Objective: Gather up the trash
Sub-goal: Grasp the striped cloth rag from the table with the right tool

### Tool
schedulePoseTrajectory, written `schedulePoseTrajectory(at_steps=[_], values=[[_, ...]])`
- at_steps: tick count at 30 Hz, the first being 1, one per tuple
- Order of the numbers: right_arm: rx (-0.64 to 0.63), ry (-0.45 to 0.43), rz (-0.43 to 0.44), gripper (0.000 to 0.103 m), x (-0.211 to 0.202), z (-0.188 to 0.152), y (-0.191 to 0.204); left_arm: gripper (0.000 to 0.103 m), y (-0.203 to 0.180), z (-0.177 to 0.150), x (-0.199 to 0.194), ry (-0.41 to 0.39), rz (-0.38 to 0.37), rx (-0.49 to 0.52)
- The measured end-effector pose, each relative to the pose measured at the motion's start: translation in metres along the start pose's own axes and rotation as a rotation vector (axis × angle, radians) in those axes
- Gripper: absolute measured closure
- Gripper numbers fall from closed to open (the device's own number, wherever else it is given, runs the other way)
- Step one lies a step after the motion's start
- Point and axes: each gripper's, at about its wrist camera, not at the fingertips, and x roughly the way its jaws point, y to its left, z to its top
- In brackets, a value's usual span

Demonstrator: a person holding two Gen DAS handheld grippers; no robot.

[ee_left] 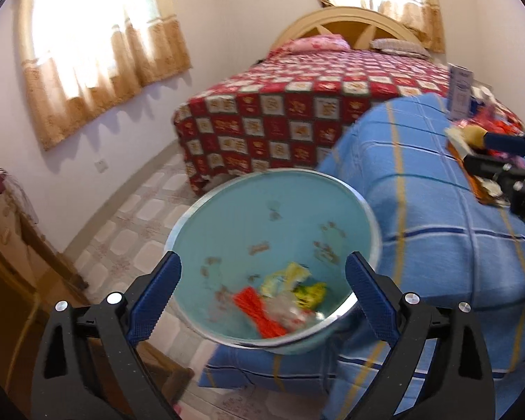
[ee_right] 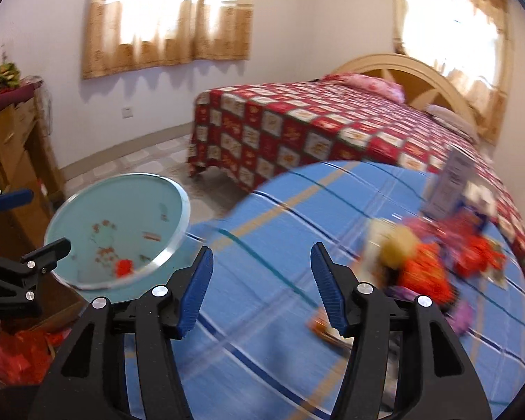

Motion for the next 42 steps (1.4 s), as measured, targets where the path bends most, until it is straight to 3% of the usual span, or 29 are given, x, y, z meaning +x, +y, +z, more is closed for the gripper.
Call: schedulePoseTrajectory(at_steps=[5, 13, 23, 28, 32, 37, 42], values=[[0.076, 0.007, -0.089, 0.045, -0.025, -0.021, -0.045, 0.01, -0.036, -0.001, 0.001, 0.005, -0.034, 0.064], [0.229, 0.066, -0.207, 0.044, -0.05, -0.069, -0.105, 0.01, -0.079, 0.012, 0.001, -0.013, -0.089, 0.082], [0.268, 0.143, -0.137, 0.045, -0.044, -0.098, -0.11, 0.011, -0.092, 0.017, 0.004, -0.018, -0.095, 0.089], [0.288, 0.181, -0.078, 0.075, -0.037, -0.102, -0.111, 0.011, -0.093, 0.02, 0.003, -0.022, -0.109, 0.091], [0.295, 0.179, -0.036, 0.08, -0.043, -0.104, -0.111, 0.011, -0.102, 0.024, 0.002, -0.027, -0.125, 0.1], [0.314, 0.126, -0.02, 0.081, -0.063, -0.105, -0.111, 0.011, -0.12, 0.032, 0.0, -0.033, -0.154, 0.109], [0.332, 0.039, -0.103, 0.081, -0.096, -0.101, -0.129, 0.012, -0.147, 0.045, 0.003, -0.032, -0.192, 0.119]])
